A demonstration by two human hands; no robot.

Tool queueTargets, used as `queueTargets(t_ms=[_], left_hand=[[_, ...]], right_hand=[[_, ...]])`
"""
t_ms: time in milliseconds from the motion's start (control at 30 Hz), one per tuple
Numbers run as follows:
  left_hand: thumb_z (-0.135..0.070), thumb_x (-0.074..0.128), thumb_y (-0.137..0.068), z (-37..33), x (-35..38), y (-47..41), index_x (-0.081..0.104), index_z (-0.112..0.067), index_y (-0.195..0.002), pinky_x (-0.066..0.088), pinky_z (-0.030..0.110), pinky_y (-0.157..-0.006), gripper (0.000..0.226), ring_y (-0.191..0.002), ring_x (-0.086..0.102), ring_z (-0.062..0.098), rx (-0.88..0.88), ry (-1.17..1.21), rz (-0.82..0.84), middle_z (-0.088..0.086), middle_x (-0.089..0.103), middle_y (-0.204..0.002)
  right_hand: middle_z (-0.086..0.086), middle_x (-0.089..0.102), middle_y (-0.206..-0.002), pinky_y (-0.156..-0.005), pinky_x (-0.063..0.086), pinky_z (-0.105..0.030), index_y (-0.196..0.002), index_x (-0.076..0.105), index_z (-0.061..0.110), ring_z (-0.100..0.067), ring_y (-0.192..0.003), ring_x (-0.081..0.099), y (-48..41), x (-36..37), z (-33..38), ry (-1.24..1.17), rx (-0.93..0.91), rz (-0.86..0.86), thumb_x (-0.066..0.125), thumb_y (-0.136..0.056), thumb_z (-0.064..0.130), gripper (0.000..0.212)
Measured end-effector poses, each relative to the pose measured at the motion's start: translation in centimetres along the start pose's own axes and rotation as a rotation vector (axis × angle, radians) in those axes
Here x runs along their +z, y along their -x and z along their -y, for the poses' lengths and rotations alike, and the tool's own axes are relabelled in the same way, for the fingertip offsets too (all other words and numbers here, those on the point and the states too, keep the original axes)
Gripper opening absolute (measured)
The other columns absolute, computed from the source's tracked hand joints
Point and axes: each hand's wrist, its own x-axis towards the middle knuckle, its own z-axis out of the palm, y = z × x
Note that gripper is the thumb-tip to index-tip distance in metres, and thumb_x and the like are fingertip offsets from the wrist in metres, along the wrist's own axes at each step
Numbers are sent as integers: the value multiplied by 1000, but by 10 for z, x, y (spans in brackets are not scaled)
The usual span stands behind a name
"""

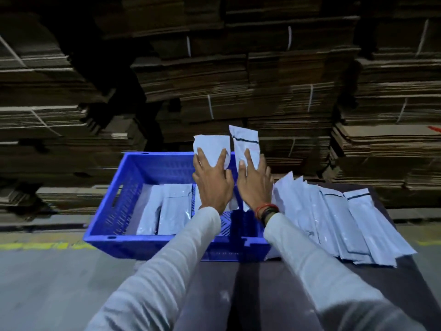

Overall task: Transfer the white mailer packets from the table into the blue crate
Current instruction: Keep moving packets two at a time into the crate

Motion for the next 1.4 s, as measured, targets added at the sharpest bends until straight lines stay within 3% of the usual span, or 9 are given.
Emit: queueTargets(t_ms=[267,833,1000,1133,1233,1333,1400], left_hand=[[-33,43,-99,79,23,7,29,-37,-150,28,55,-111,53,-148,4,42,-98,-114,163,20,2,-162],[-32,38,-99,119,90,-3,14,-32,-155,30,54,-108,61,-147,0,45,-77,-206,436,26,-5,-160],[-41,32,-102,126,106,-1,-2,-35,-155,20,56,-115,64,-148,-15,40,-146,-173,653,20,-18,-161],[-48,28,-102,125,98,1,0,-38,-155,7,60,-116,60,-148,-18,37,-225,-111,854,13,-21,-161],[-50,27,-102,123,93,7,3,-39,-155,6,60,-116,59,-149,-16,36,-201,-155,851,10,-18,-163],[-48,27,-103,119,92,-3,2,-36,-155,5,59,-118,59,-149,-16,35,-134,-185,747,9,-17,-163],[-48,26,-103,115,80,-6,0,-38,-155,5,57,-118,58,-149,-17,33,-153,-148,721,9,-19,-163]], right_hand=[[-18,12,-160,-113,20,-53,-153,18,33,-39,-140,25,22,69,22,172,46,163,21,-102,46,52],[-22,4,-160,-113,16,-53,-153,18,28,-39,-143,18,5,141,-25,348,187,363,20,-102,44,54],[-23,-5,-160,-115,11,-56,-155,11,25,-40,-147,7,4,145,-34,343,249,451,22,-99,53,64],[-24,-10,-160,-115,6,-57,-155,8,24,-43,-147,-1,5,137,-33,335,273,525,23,-97,58,69],[-25,-5,-159,-115,9,-57,-155,11,23,-44,-146,4,13,138,-34,333,241,509,23,-98,57,67],[-32,13,-156,-111,24,-64,-151,30,21,-48,-143,19,8,137,-30,253,117,234,32,-97,54,63],[-27,1,-159,-116,16,-58,-154,18,24,-43,-147,5,3,122,-27,180,196,352,28,-99,55,64]])
